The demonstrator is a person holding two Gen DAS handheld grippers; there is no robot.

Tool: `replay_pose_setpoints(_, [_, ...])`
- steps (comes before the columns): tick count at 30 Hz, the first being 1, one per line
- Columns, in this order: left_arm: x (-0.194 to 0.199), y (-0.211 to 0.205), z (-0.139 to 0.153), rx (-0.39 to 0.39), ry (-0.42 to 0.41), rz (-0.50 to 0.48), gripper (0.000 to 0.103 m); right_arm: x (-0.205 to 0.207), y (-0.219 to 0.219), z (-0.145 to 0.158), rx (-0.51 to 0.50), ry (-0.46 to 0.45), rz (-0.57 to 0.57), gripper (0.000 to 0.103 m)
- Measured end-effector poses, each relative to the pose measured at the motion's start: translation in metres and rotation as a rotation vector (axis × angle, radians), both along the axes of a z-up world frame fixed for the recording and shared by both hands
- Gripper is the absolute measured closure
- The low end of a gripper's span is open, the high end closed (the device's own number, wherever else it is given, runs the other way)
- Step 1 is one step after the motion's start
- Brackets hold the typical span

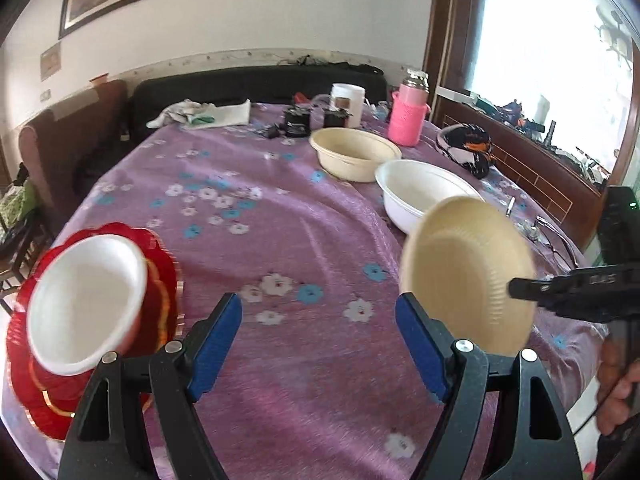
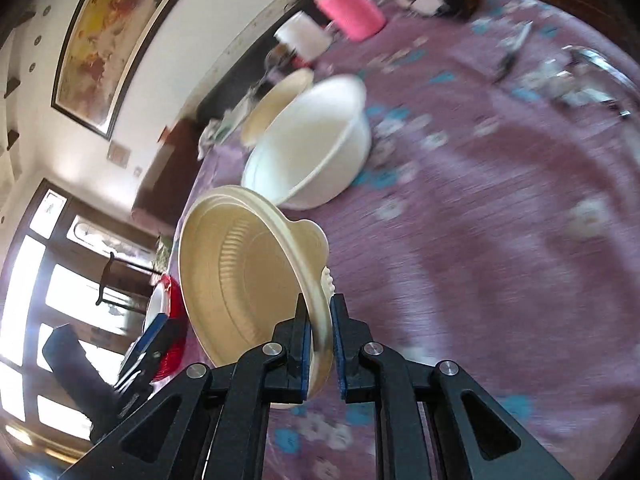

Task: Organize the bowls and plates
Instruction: 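Lift the beige plate with the right gripper while the left gripper grasps its rim, then carry the beige plate with both grippers toward the stacked red plates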

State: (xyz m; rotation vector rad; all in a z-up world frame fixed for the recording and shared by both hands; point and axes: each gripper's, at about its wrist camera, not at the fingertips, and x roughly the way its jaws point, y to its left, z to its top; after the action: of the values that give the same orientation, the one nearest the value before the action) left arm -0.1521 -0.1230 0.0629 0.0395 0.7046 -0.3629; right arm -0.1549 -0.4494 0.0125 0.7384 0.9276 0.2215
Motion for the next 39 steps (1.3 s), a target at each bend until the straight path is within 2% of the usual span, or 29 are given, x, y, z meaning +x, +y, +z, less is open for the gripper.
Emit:
replay_pose_setpoints(4, [0.001,0.005,-0.006,-0.006,0.025,-0.004,0.024,0.011,0.020,-0.009,-0.010,0.013,0.023,0.088])
replay_pose_setpoints(6, [0.003,0.006,-0.011,-0.020,0.048,-0.017,0.024,0.008,0.026,-0.010,-0.058,0.003,0.027,0.077])
replay_pose_setpoints(7, [0.004,0.004,-0.014,-0.023,0.058,-0.027,0.024,0.005,0.027,-0.009,-0.081,-0.001,0.027,0.065])
replay_pose_setpoints(8, [0.005,0.002,-0.015,-0.023,0.064,-0.033,0.024,0.002,0.027,-0.008,-0.107,-0.011,0.025,0.059])
replay_pose_setpoints(9, [0.005,0.001,-0.016,-0.026,0.070,-0.039,0.024,0.000,0.026,-0.007,-0.119,-0.020,0.022,0.058])
replay_pose_setpoints(14, [0.011,-0.007,-0.018,-0.055,0.098,-0.065,0.024,-0.014,0.021,0.007,-0.212,-0.106,-0.004,0.058])
replay_pose_setpoints(18, [0.018,-0.020,-0.019,-0.058,0.102,-0.101,0.028,-0.016,0.023,0.010,-0.232,-0.153,0.013,0.059])
replay_pose_setpoints(19, [0.019,-0.024,-0.021,-0.044,0.104,-0.104,0.035,-0.015,0.024,0.009,-0.235,-0.154,0.013,0.065])
replay_pose_setpoints(20, [0.021,-0.028,-0.024,-0.029,0.113,-0.108,0.046,-0.013,0.024,0.007,-0.239,-0.144,0.012,0.074])
replay_pose_setpoints(22, [0.023,-0.036,-0.029,-0.034,0.136,-0.138,0.059,-0.009,0.024,0.001,-0.219,-0.132,0.013,0.080])
replay_pose_setpoints(25, [0.015,-0.048,-0.029,0.012,0.095,-0.163,0.074,-0.010,0.029,0.004,-0.196,-0.148,0.018,0.085])
replay_pose_setpoints(28, [0.006,-0.053,-0.025,0.053,0.044,-0.164,0.075,-0.011,0.032,0.007,-0.201,-0.151,0.013,0.086])
replay_pose_setpoints(39, [-0.001,-0.032,-0.015,0.034,0.014,-0.114,0.075,-0.011,0.053,0.014,-0.194,-0.163,0.041,0.086])
